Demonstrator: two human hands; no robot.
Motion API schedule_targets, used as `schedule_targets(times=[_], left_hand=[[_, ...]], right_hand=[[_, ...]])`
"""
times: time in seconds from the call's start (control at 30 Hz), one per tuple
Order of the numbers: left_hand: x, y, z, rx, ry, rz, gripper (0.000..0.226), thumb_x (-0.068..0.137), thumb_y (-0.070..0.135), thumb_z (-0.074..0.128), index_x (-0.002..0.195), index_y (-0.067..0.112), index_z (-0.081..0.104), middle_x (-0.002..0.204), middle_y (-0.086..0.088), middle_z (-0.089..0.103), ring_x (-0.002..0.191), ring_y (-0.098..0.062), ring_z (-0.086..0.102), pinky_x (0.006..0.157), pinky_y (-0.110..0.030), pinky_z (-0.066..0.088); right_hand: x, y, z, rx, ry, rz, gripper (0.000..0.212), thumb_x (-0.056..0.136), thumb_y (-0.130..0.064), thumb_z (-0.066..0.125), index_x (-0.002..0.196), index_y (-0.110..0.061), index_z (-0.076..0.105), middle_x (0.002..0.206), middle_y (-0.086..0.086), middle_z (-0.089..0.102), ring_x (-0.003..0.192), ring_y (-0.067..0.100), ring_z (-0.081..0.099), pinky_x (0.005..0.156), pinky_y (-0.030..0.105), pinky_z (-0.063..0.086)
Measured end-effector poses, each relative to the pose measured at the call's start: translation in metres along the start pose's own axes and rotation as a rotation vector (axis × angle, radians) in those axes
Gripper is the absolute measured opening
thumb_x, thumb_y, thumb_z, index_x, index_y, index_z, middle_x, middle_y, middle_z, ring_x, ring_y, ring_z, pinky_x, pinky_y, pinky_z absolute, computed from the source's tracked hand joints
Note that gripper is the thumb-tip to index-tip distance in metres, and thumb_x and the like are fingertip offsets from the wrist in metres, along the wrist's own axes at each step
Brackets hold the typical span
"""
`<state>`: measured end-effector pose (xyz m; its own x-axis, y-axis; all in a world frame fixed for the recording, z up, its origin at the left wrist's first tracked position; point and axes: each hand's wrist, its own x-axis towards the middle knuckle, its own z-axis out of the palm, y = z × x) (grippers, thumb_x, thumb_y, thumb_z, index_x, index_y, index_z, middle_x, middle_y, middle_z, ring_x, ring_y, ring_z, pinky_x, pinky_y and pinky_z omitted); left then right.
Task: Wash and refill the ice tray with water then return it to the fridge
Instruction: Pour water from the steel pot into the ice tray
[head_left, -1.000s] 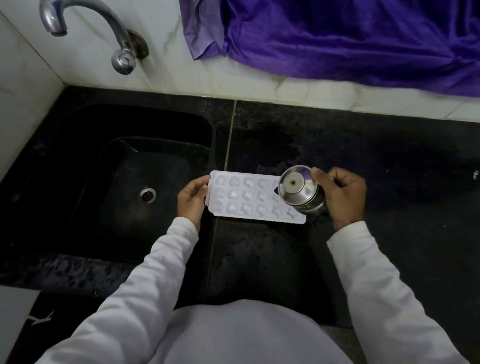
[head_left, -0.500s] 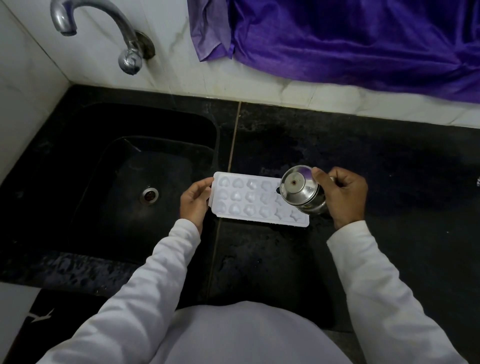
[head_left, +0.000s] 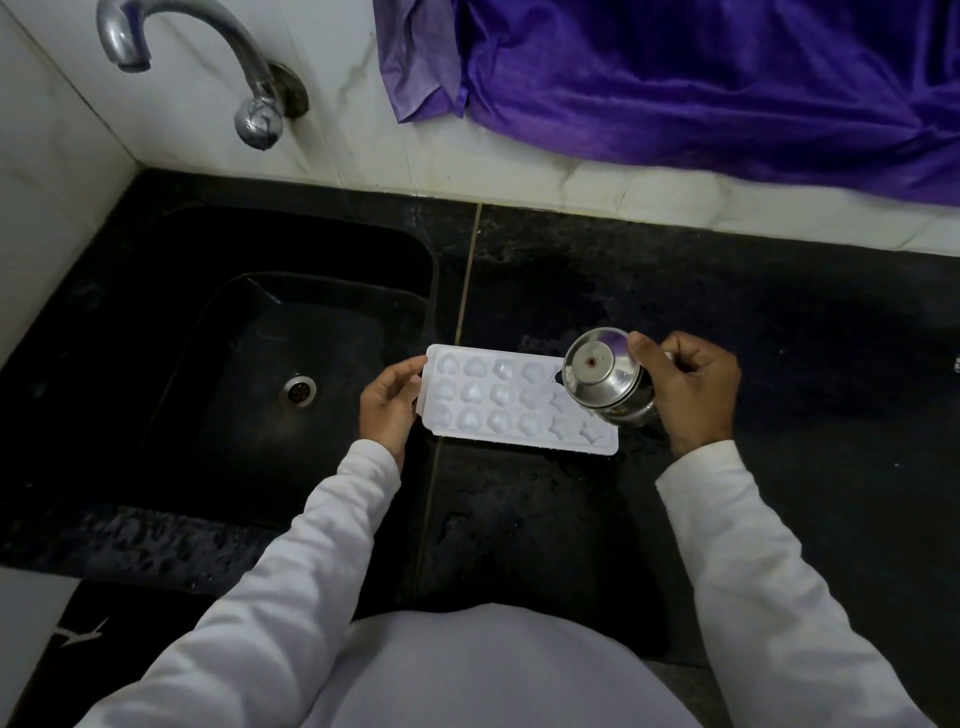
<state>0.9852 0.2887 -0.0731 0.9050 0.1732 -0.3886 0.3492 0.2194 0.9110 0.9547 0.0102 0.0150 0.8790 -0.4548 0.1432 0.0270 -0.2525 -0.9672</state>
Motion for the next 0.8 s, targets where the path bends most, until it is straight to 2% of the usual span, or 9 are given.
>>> schedule_targets(times=[0.23, 0.37, 0.5, 0.6, 0.73, 0.8], left_hand=[[0.001, -0.002, -0.001, -0.001, 0.001, 0.002, 0.033, 0.095, 0.002, 0.053, 0.096, 0.025, 0.077, 0.110, -0.006, 0.076, 0.108, -0.030, 0.070, 0.089, -0.041, 0.057], [0.002, -0.003, -0.001, 0.004, 0.003, 0.009, 0.032, 0.095, 0.002, 0.053, 0.098, 0.024, 0.076, 0.111, -0.007, 0.075, 0.108, -0.031, 0.070, 0.090, -0.043, 0.057], [0.002, -0.004, -0.001, 0.005, 0.011, 0.011, 0.030, 0.095, 0.003, 0.053, 0.101, 0.022, 0.076, 0.112, -0.007, 0.075, 0.109, -0.031, 0.070, 0.088, -0.040, 0.057], [0.001, -0.003, -0.001, 0.003, 0.005, 0.008, 0.030, 0.096, 0.003, 0.053, 0.101, 0.022, 0.076, 0.111, -0.005, 0.076, 0.107, -0.029, 0.070, 0.086, -0.038, 0.057], [0.000, -0.003, -0.001, 0.001, 0.002, 0.011, 0.030, 0.096, 0.004, 0.053, 0.101, 0.023, 0.076, 0.112, -0.005, 0.075, 0.108, -0.030, 0.070, 0.083, -0.036, 0.055], [0.000, -0.001, -0.002, -0.001, -0.004, 0.010, 0.030, 0.097, 0.004, 0.052, 0.102, 0.022, 0.076, 0.113, -0.005, 0.075, 0.109, -0.029, 0.070, 0.085, -0.037, 0.056]], right_hand=[[0.000, -0.001, -0.001, 0.014, 0.009, 0.017, 0.046, 0.086, -0.010, 0.074, 0.052, -0.012, 0.044, 0.049, -0.010, 0.041, 0.050, 0.004, 0.037, 0.056, 0.017, 0.041], [0.001, -0.002, 0.000, 0.121, 0.039, 0.099, 0.044, 0.085, -0.013, 0.074, 0.058, 0.002, 0.044, 0.059, 0.010, 0.042, 0.057, 0.016, 0.039, 0.061, 0.024, 0.043], [0.002, -0.005, 0.005, 0.210, 0.043, 0.161, 0.039, 0.085, -0.014, 0.074, 0.057, -0.006, 0.049, 0.058, 0.007, 0.042, 0.058, 0.016, 0.040, 0.062, 0.024, 0.043], [0.002, -0.007, 0.012, 0.216, 0.024, 0.145, 0.042, 0.086, -0.013, 0.074, 0.055, -0.008, 0.046, 0.056, 0.005, 0.042, 0.056, 0.014, 0.039, 0.061, 0.023, 0.042], [0.001, -0.009, 0.022, 0.148, -0.024, 0.067, 0.048, 0.085, -0.014, 0.075, 0.058, 0.006, 0.042, 0.058, 0.014, 0.040, 0.058, 0.021, 0.037, 0.060, 0.026, 0.041], [0.000, -0.010, 0.026, 0.121, -0.034, 0.044, 0.048, 0.085, -0.014, 0.075, 0.056, 0.003, 0.041, 0.057, 0.012, 0.039, 0.056, 0.020, 0.035, 0.059, 0.026, 0.040]])
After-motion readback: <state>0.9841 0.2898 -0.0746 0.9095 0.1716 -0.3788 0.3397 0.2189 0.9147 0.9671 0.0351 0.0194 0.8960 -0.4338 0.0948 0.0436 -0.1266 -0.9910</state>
